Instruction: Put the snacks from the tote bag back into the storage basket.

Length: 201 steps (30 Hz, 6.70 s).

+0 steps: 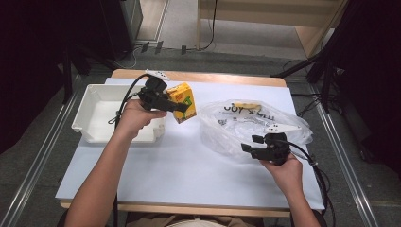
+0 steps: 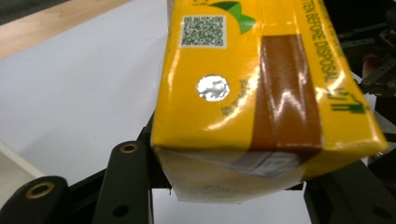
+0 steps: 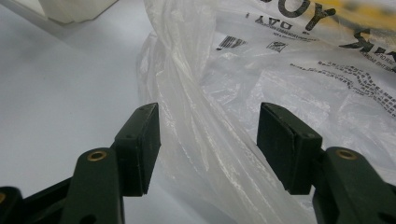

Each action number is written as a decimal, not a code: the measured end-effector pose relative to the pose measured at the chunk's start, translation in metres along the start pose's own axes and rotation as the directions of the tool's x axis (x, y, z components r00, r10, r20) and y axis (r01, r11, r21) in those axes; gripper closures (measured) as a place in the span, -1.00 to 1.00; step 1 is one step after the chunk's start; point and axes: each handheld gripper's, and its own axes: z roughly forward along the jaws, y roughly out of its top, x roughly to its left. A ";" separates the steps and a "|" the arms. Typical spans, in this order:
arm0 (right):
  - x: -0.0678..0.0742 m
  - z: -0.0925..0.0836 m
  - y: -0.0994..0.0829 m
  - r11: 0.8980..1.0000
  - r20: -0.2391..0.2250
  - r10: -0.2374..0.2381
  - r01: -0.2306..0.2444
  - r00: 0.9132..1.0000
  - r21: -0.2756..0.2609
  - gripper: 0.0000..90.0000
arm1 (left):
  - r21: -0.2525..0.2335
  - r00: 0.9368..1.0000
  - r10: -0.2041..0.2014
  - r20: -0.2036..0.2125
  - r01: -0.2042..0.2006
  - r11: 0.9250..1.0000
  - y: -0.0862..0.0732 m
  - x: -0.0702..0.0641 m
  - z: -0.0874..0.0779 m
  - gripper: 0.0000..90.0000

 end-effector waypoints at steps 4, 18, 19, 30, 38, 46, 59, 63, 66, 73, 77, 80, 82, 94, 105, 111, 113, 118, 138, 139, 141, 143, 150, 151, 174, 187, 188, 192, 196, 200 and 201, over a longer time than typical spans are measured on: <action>0.000 0.000 0.000 1.000 -0.003 0.000 0.000 1.000 0.002 -0.10 | 0.013 1.000 0.005 -0.017 -0.005 1.000 0.000 0.003 -0.004 0.14; 0.002 -0.002 -0.001 1.000 -0.006 -0.006 0.006 1.000 -0.003 -0.11 | 0.026 0.998 0.000 -0.063 0.001 1.000 -0.001 0.014 -0.015 0.14; 0.002 -0.002 -0.001 1.000 -0.007 -0.006 0.006 1.000 -0.004 -0.11 | 0.019 0.998 -0.008 -0.059 0.009 1.000 -0.001 0.015 -0.016 0.14; 0.003 -0.002 -0.002 1.000 -0.006 -0.012 0.012 1.000 -0.002 -0.11 | 0.013 0.996 -0.028 -0.084 0.029 0.999 -0.002 0.028 -0.021 0.14; 0.004 -0.005 -0.002 1.000 0.004 -0.009 0.009 1.000 -0.016 -0.11 | 0.000 0.994 -0.055 -0.095 0.055 0.998 -0.007 0.038 -0.026 0.14; 0.005 -0.004 -0.004 1.000 0.006 -0.020 0.020 1.000 0.003 -0.11 | -0.009 0.992 -0.052 -0.112 0.052 0.999 -0.009 0.043 -0.033 0.14; 0.005 -0.005 -0.005 1.000 0.017 -0.021 0.021 1.000 -0.001 -0.11 | -0.016 0.982 -0.077 -0.171 0.075 0.997 -0.015 0.058 -0.040 0.14; 0.006 -0.006 -0.005 1.000 0.024 -0.023 0.023 0.999 -0.007 -0.09 | -0.022 0.981 -0.096 -0.170 0.094 0.995 -0.019 0.065 -0.039 0.14; 0.006 -0.007 -0.005 1.000 0.029 -0.023 0.023 0.999 -0.005 -0.09 | -0.022 0.978 -0.101 -0.182 0.099 0.995 -0.021 0.068 -0.041 0.14; 0.006 -0.007 -0.005 1.000 0.032 -0.028 0.028 0.999 -0.005 -0.09 | -0.027 0.967 -0.132 -0.219 0.129 0.991 -0.028 0.080 -0.043 0.13; 0.006 -0.008 -0.005 1.000 0.033 -0.026 0.026 0.999 -0.005 -0.09 | -0.027 0.961 -0.142 -0.239 0.140 0.990 -0.031 0.085 -0.041 0.13; 0.006 -0.007 -0.005 1.000 0.032 -0.027 0.027 0.999 -0.006 -0.09 | -0.024 0.957 -0.146 -0.251 0.145 0.989 -0.035 0.090 -0.038 0.13; 0.006 -0.007 -0.005 1.000 0.032 -0.027 0.027 0.999 -0.005 -0.09 | -0.024 0.954 -0.146 -0.260 0.145 0.989 -0.036 0.091 -0.037 0.13; 0.006 -0.007 -0.006 1.000 0.033 -0.027 0.027 0.999 -0.001 -0.09 | -0.017 0.933 -0.177 -0.312 0.181 0.983 -0.052 0.109 -0.022 0.13; 0.006 -0.007 -0.006 0.999 0.034 -0.033 0.032 0.999 0.004 -0.08 | 0.003 0.929 -0.166 -0.331 0.177 0.984 -0.059 0.116 -0.003 0.13; 0.006 -0.007 -0.007 0.999 0.036 -0.033 0.033 0.999 0.006 -0.08 | 0.015 0.928 -0.142 -0.344 0.157 0.987 -0.061 0.115 0.010 0.13; 0.006 -0.007 -0.007 0.999 0.036 -0.033 0.033 0.999 0.006 -0.08 | 0.018 0.927 -0.126 -0.354 0.141 0.990 -0.061 0.116 0.013 0.13; 0.007 -0.007 -0.007 0.999 0.041 -0.038 0.038 0.998 0.008 -0.08 | 0.013 0.925 -0.139 -0.354 0.153 0.988 -0.064 0.119 0.016 0.12; 0.007 -0.008 -0.008 0.999 0.041 -0.042 0.041 0.998 0.018 -0.09 | 0.022 0.942 -0.130 -0.308 0.144 0.989 -0.067 0.121 0.009 -0.05; 0.007 -0.008 -0.008 0.999 0.040 -0.043 0.042 0.998 0.019 -0.09 | 0.014 0.942 -0.139 -0.305 0.151 0.989 -0.067 0.121 0.008 -0.06; 0.007 -0.008 -0.008 0.999 0.041 -0.042 0.041 0.998 0.021 -0.09 | 0.001 0.944 -0.159 -0.290 0.167 0.986 -0.066 0.122 0.004 -0.06; 0.007 -0.007 -0.008 0.999 0.042 -0.041 0.041 0.998 0.022 -0.09 | -0.004 0.944 -0.171 -0.283 0.177 0.984 -0.066 0.122 0.002 -0.05; 0.005 -0.007 -0.009 0.999 0.046 -0.043 0.042 0.998 0.027 -0.09 | 0.007 0.943 -0.169 -0.286 0.178 0.984 -0.067 0.119 -0.001 -0.08; 0.006 -0.007 -0.009 0.999 0.046 -0.043 0.042 0.998 0.026 -0.09 | 0.009 0.941 -0.166 -0.294 0.176 0.984 -0.068 0.117 -0.001 -0.09; 0.005 -0.004 -0.008 0.999 0.025 -0.048 0.047 0.999 0.027 -0.09 | -0.003 0.931 -0.192 -0.311 0.201 0.980 -0.081 0.110 -0.018 -0.19; 0.006 -0.004 -0.007 0.999 0.025 -0.046 0.045 0.999 0.025 -0.09 | -0.038 0.926 -0.222 -0.307 0.221 0.974 -0.095 0.091 -0.039 -0.08; 0.006 -0.004 -0.007 0.999 0.025 -0.045 0.044 0.999 0.025 -0.09 | -0.039 0.926 -0.217 -0.309 0.216 0.976 -0.095 0.090 -0.040 -0.05; 0.005 -0.004 -0.007 0.999 0.025 -0.048 0.047 0.999 0.022 -0.09 | -0.040 0.925 -0.201 -0.321 0.199 0.979 -0.099 0.082 -0.041 0.14; 0.005 -0.004 -0.007 0.999 0.027 -0.051 0.050 0.998 0.022 -0.09 | -0.034 0.946 -0.176 -0.273 0.174 0.984 -0.100 0.076 -0.042 0.43; 0.005 -0.004 -0.007 0.999 0.022 -0.045 0.044 0.999 0.016 -0.10 | -0.037 0.959 -0.154 -0.239 0.149 0.988 -0.099 0.072 -0.041 0.80; 0.005 -0.004 -0.007 0.999 0.019 -0.045 0.044 0.999 0.017 -0.10 | -0.029 0.960 -0.144 -0.241 0.141 0.990 -0.098 0.071 -0.040 0.80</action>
